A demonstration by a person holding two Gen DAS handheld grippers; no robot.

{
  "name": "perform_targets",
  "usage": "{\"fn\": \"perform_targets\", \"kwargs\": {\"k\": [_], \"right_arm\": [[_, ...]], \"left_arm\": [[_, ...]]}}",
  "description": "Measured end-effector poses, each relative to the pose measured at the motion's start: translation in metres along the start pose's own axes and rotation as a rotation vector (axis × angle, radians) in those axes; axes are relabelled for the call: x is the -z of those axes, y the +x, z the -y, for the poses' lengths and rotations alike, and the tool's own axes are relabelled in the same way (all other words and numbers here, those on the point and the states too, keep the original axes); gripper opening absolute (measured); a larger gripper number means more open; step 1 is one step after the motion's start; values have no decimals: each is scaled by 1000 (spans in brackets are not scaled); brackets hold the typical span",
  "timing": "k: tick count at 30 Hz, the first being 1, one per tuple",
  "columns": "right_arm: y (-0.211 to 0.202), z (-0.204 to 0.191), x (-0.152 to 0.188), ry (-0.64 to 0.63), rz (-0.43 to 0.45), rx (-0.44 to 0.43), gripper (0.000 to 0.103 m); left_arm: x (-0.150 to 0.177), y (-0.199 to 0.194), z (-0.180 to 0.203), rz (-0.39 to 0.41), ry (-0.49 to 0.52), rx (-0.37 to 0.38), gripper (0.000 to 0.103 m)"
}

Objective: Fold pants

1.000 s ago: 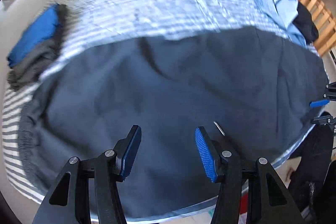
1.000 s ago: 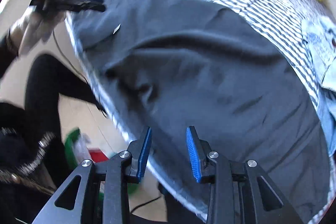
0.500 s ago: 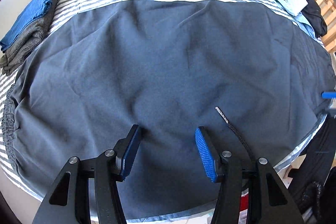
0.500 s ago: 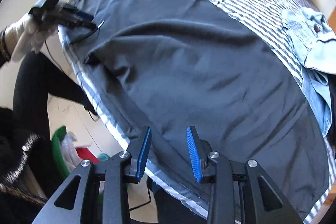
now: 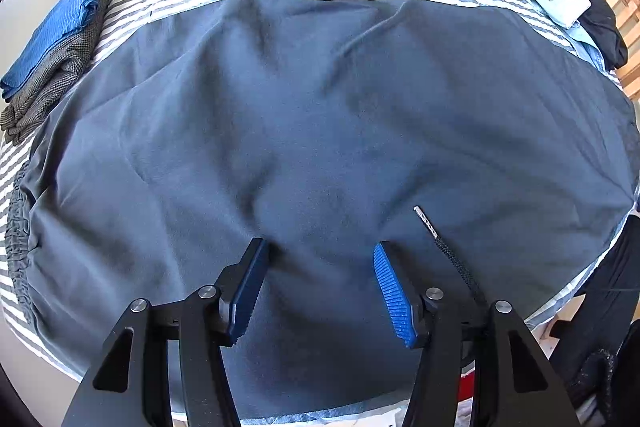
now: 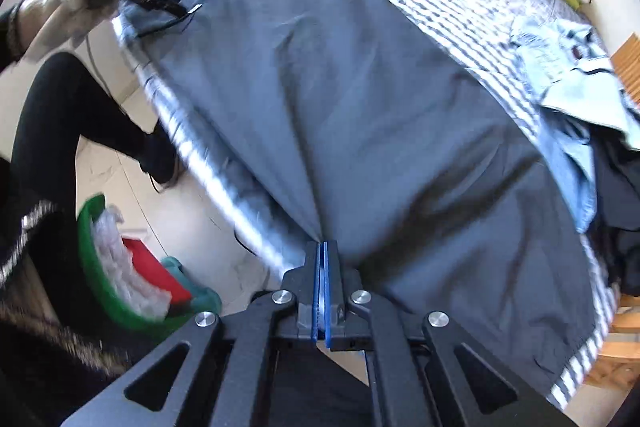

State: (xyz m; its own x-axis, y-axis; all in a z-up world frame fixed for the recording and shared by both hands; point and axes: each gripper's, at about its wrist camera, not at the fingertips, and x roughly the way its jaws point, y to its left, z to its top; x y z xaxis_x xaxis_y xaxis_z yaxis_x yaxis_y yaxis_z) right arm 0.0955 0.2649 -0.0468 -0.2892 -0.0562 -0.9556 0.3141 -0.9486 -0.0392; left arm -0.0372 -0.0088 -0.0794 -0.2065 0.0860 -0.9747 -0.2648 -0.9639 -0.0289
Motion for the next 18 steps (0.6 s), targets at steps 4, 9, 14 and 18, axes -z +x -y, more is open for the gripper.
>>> {"fn": "perform_targets", "kwargs": {"k": [4,9,14,18], "right_arm": [[-38,59,37,271,124,-15,29],[-48,189,119,806,78,236,29],[-47,250,178,1161,124,95,29],[-37,260,191,1241,105,42,29]], "left_arm": [[0,-16,15,33,15,-3,55],[0,-39,67,94,121,83,55],[-4,-38,126,61,246,122,55],[9,-18,138,0,291,90,56]]}}
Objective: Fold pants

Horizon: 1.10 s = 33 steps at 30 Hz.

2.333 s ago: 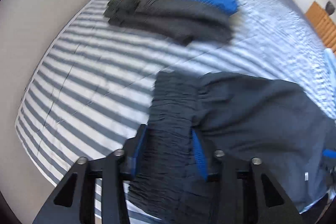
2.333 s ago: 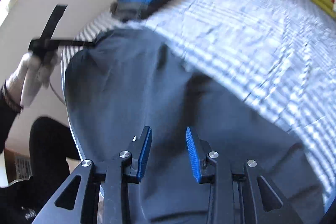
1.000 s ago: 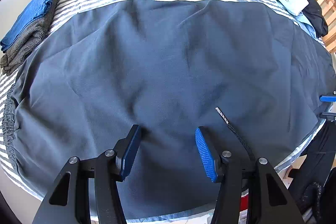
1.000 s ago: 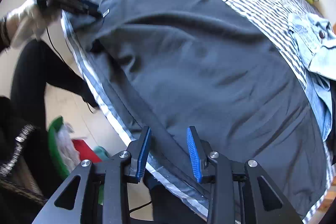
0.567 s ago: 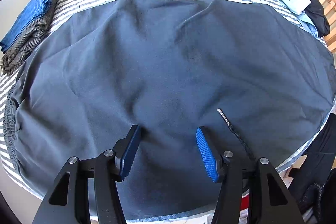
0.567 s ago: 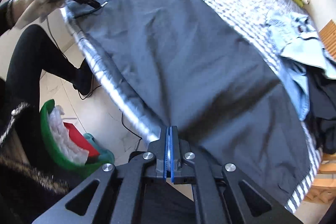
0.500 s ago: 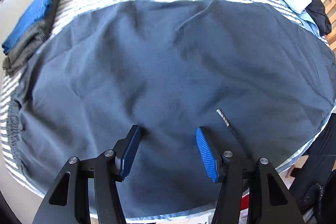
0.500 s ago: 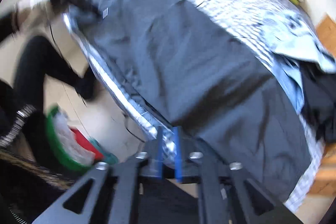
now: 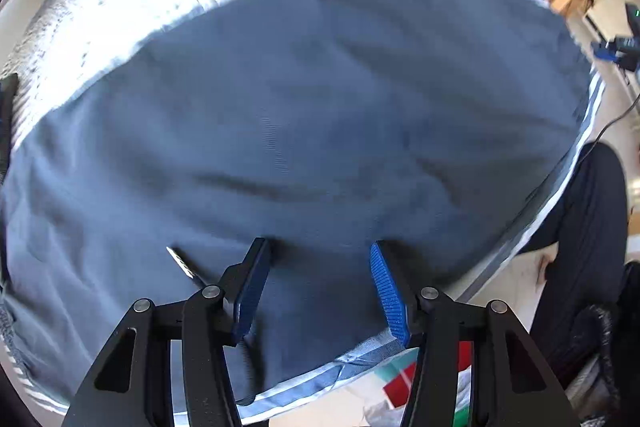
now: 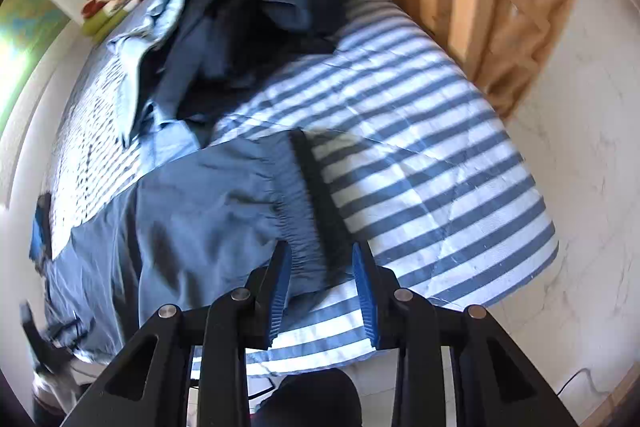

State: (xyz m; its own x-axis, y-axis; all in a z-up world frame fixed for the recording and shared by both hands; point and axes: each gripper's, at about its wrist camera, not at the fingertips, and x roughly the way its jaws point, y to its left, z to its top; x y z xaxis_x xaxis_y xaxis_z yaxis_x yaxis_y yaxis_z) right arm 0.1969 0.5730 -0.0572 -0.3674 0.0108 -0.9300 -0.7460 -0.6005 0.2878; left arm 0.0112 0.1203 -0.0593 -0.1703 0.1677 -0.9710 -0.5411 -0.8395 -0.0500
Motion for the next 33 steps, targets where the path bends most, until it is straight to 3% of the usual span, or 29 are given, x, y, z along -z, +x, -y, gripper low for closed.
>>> {"fn": "perform_targets", "kwargs": {"k": [5,9,12,15,18,20,23,24,27,30,33], "right_arm": [[23,5,7,64,-80,-68,30],[30,2,13,83,-79,-80,29],[28,-4,15,56,-67,-62,22],[19,-6,7,-14,-16,41,19],[21,1,0,-31,-34,79,19],[18,-12,1,-107,-28,146,23],[-2,-47,7,-223,104,316,26],[-7,-62,11,-261,141,334,26],[-7,-129,34,-465,168,250,26],[21,-211,63,-692,70,90,26],[45,-279,76,-841,-10,-25,26]], "left_arm": [[2,-5,0,-6,-2,9,57],[5,-9,3,-6,8,0,57],[6,-12,2,-4,8,3,57],[6,-10,-2,-4,11,2,57],[8,-13,-3,-1,17,1,57],[9,-15,-4,-2,16,4,57],[6,-14,-8,-8,10,11,57],[7,-16,-8,-7,7,16,57],[15,-22,-2,-18,36,43,56],[30,-31,4,-21,97,24,56],[44,-45,-13,-40,29,97,56]]}}
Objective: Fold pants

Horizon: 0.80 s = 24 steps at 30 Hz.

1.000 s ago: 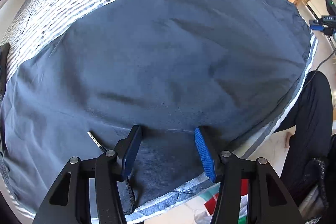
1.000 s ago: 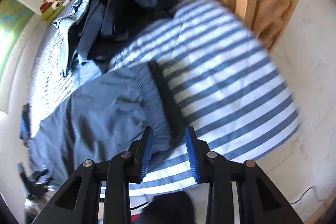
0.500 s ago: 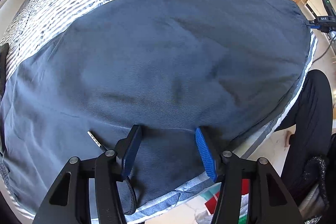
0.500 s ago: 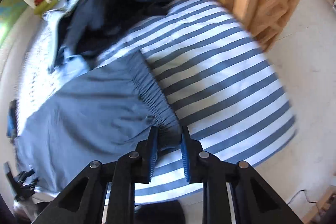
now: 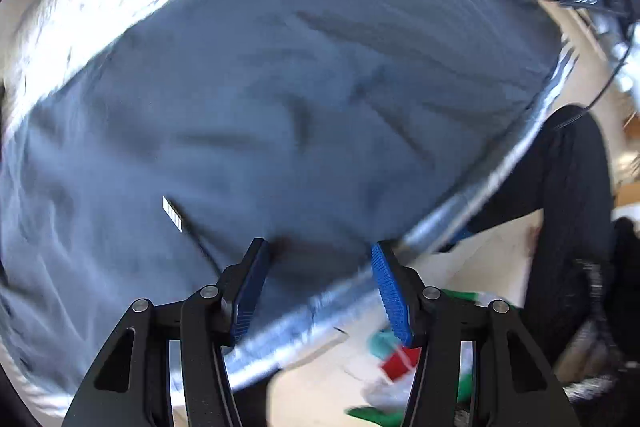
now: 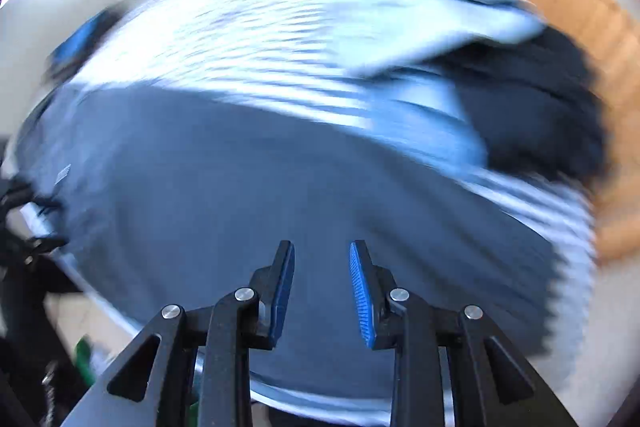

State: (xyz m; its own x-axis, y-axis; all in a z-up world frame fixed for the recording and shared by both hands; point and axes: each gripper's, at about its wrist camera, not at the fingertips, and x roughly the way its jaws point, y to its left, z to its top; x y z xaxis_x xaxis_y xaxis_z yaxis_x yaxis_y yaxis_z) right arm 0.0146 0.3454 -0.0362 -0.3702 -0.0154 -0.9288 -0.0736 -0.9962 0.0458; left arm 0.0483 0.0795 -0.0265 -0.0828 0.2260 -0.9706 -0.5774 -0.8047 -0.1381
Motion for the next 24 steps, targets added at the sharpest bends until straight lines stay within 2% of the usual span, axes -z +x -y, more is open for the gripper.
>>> {"fn": "perform_targets", "kwargs": {"k": [3,5,6,9,10,13,15,16,17,20,24], "right_arm": [[18,-37,-54,-108,41,-104,29],[36,-58,-84,-190,57,-129,45],[48,-68,-100,-224,54,-153,48],[83,-94,-139,-256,-5,-239,48],[92,-101,-147,-264,-23,-260,48],[116,-113,-163,-285,-59,-304,48],[119,-123,-162,-316,-74,-343,36],[117,-127,-160,-335,-79,-347,15],[114,-132,-158,-354,-74,-342,4],[92,-139,-146,-387,-29,-373,2],[59,-158,-115,-483,91,-320,2]], "left_arm": [[17,-33,-28,56,-76,-28,56],[21,-58,-54,108,-160,-49,56],[20,-69,-72,135,-205,-62,56],[12,-93,-118,187,-290,-102,56],[3,-97,-121,200,-302,-113,56],[-24,-111,-156,220,-323,-101,56],[-47,-105,-164,220,-327,-101,56],[-55,-99,-164,220,-321,-99,56],[-64,-90,-161,218,-315,-99,56],[-96,-68,-154,221,-304,-91,56],[-126,-49,-166,225,-306,-58,56]]}}
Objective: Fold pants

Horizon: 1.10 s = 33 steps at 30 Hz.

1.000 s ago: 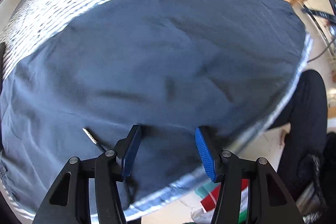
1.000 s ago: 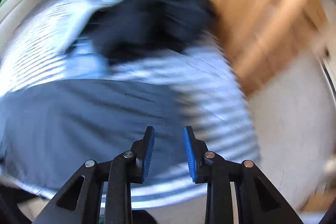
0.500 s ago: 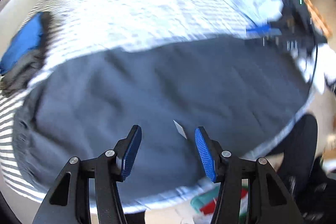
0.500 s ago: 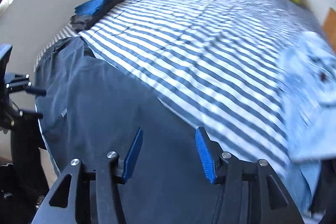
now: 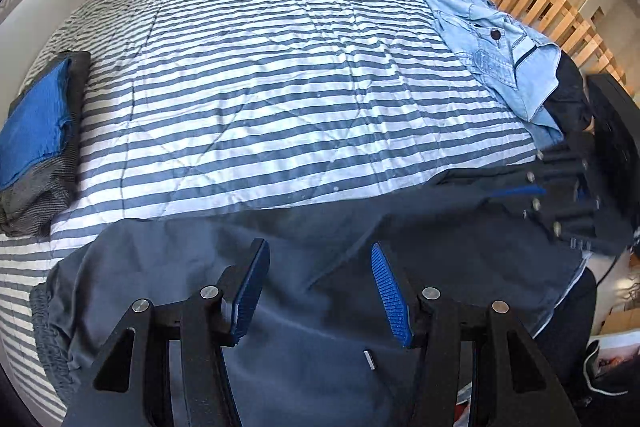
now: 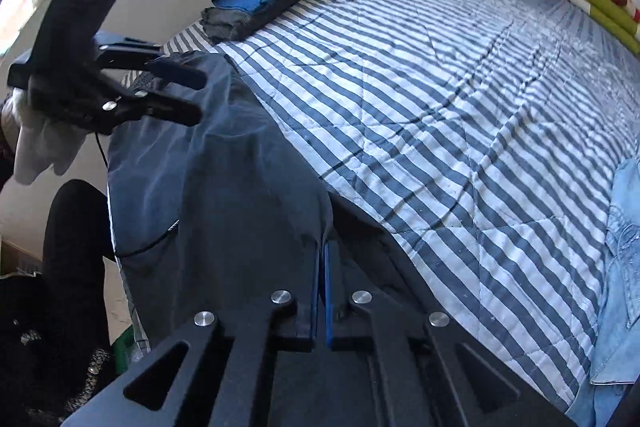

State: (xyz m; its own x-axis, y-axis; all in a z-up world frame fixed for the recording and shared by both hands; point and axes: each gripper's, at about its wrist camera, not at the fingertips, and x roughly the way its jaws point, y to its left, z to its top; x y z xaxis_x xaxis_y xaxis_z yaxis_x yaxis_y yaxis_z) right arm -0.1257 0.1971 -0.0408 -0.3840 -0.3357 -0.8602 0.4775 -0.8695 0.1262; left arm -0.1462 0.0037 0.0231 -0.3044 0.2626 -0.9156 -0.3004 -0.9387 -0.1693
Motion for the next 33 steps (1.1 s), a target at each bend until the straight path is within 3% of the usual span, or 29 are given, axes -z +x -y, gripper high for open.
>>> {"fn": "perform_targets", "kwargs": {"k": [3,7,11,14,16,19,22,24,26,27,29,30,32,33], "right_arm": [[-2,-34,17,-78,13,0,2],[18,-73,39,-164,-43,-21,2],[35,-83,47,-179,-98,-16,6],[37,-83,47,-176,-109,-35,6],[40,-86,48,-183,-124,-33,6],[46,-101,52,-247,-131,-27,5],[48,-115,52,-296,-130,-28,4],[48,-122,51,-323,-126,-24,4],[48,-125,52,-338,-130,-21,5],[46,-124,51,-339,-136,-22,5],[38,-114,46,-300,-147,-56,8],[31,-102,40,-242,-139,-88,10],[19,-74,24,-100,-100,-145,25],[16,-61,16,-34,-81,-167,25]], "left_arm": [[2,10,6,-13,-18,37,56],[19,21,19,-37,-14,65,56],[41,46,23,-83,10,20,56],[60,67,13,-151,-53,22,52],[64,59,10,-124,-110,90,49],[55,30,15,-28,-124,120,50],[48,29,23,-45,-139,151,51],[47,42,30,-75,-134,129,51],[50,61,38,-116,-99,61,49],[53,67,37,-129,-105,47,40],[63,78,27,-154,-155,66,28],[69,76,21,-134,-177,90,26],[77,70,11,-110,-219,141,24],[81,68,8,-106,-234,157,23]]}}
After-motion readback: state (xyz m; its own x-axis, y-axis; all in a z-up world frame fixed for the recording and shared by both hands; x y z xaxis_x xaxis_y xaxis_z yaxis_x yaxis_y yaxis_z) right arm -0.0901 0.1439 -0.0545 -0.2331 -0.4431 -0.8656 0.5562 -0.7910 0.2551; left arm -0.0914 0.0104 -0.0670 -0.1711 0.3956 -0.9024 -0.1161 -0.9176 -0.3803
